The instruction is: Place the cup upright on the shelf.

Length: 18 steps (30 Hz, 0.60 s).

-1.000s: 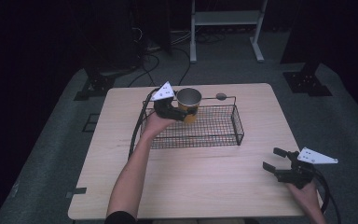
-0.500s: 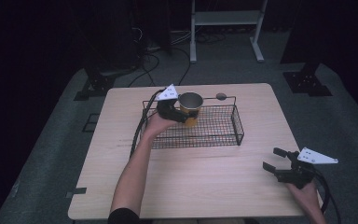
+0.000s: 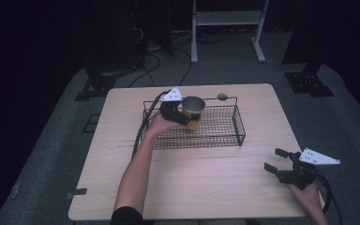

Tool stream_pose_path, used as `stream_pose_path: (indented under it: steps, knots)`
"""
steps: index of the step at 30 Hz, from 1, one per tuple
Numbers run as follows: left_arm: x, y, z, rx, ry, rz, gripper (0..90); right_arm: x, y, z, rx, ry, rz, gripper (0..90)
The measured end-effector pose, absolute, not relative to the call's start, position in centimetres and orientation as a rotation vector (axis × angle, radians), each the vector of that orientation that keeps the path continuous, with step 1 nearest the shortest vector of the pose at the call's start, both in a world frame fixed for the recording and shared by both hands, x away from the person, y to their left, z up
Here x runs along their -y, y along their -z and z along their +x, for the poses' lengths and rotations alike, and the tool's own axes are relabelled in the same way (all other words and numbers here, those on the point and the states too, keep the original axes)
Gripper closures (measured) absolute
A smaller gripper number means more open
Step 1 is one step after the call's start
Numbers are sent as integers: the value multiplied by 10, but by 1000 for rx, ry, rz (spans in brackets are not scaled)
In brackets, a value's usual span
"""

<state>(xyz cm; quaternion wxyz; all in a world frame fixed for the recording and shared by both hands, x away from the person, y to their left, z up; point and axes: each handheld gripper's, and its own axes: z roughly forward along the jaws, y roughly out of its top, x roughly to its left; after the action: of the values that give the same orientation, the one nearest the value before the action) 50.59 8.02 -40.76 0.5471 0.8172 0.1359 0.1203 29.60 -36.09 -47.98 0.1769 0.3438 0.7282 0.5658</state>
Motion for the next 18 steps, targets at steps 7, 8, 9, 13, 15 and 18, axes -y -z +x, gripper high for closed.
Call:
stream_pose_path:
  steps: [7, 8, 9, 13, 15, 18]
  knots:
    - [-77, 413, 507, -316, -247, 1979, 131, 361, 480, 296, -2062, -1602, 972, 149]
    - [-77, 414, 507, -315, -239, 1987, 131, 361, 480, 296, -2062, -1602, 972, 149]
    - [-76, 415, 507, -314, -235, 1995, 131, 361, 480, 296, -2062, -1603, 972, 149]
    - [-76, 418, 508, -311, -222, 2025, 129, 361, 480, 296, -2061, -1602, 972, 149]
    - [-76, 418, 508, -314, -216, 2030, 118, 361, 480, 296, -2061, -1602, 972, 149]
    - [-75, 421, 508, -318, -209, 2057, 113, 361, 480, 296, -2061, -1602, 973, 149]
